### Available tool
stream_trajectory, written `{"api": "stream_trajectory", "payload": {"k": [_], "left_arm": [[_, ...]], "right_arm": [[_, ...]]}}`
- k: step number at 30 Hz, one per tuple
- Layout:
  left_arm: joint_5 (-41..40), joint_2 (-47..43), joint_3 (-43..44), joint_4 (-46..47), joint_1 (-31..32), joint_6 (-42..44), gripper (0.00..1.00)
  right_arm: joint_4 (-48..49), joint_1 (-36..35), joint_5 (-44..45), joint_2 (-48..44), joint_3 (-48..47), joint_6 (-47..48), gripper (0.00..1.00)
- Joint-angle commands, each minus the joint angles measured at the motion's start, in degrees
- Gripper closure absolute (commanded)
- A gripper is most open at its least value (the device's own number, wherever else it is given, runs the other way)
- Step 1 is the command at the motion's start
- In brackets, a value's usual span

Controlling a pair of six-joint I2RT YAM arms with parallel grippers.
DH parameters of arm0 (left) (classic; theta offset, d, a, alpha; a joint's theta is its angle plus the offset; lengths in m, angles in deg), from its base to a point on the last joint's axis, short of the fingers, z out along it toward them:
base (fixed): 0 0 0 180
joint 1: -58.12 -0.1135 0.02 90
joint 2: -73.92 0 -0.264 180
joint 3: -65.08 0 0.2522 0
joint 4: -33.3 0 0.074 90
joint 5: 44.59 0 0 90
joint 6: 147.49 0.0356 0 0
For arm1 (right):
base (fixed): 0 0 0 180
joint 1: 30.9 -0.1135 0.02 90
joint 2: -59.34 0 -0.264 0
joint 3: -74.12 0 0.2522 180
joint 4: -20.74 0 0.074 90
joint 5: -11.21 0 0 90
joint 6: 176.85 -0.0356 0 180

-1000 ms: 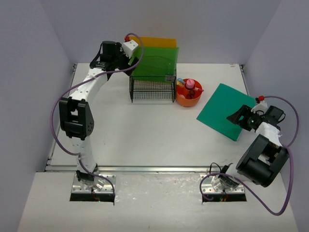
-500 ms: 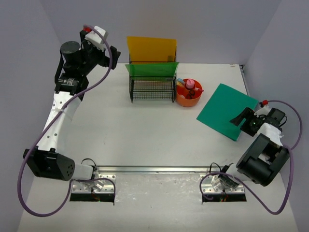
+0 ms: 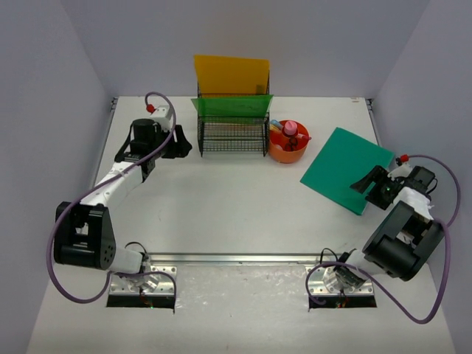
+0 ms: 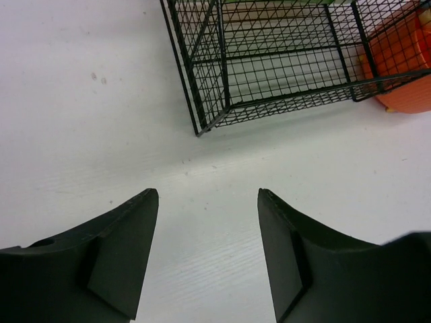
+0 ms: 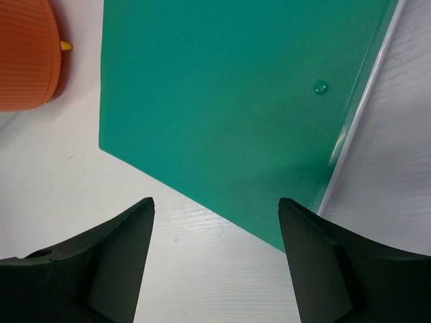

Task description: Organize the desk

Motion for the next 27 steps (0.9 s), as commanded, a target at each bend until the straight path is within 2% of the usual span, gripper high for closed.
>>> {"api": "stream_trajectory", "payload": {"k": [1,7,15,19,21,27], "left_arm": [[0.56,0.75,0.92,16.99,0.81,-9.84,0.45],[-1.66,8.20,2.37,25.58,3.43,-11.66,0.51],[-10.84,19.49,9.77,27.02,7.55,-10.68,0.53],[-15.88,21.83,11.61,27.12,8.39,-9.72,0.63],[-21.64,23.52,12.72,26.62,8.55,-9.64,0.69],[-25.86,25.97,14.54,26.53,8.55,-9.08,0.74]], "right_arm": [[1.68,0.16,-1.08,0.61,-0.85,-0.94,0.26],[1.64,0.16,-0.82,0.41,-1.30,-0.57,0.26],[1.65,0.16,-0.46,0.88,-2.20,-0.53,0.26],[1.82,0.16,-0.30,0.94,-2.25,-0.05,0.26],[1.92,0.16,-0.32,1.18,-2.06,0.11,0.26],[2.53,0.16,-0.66,1.83,-1.56,-0.06,0.26]]}}
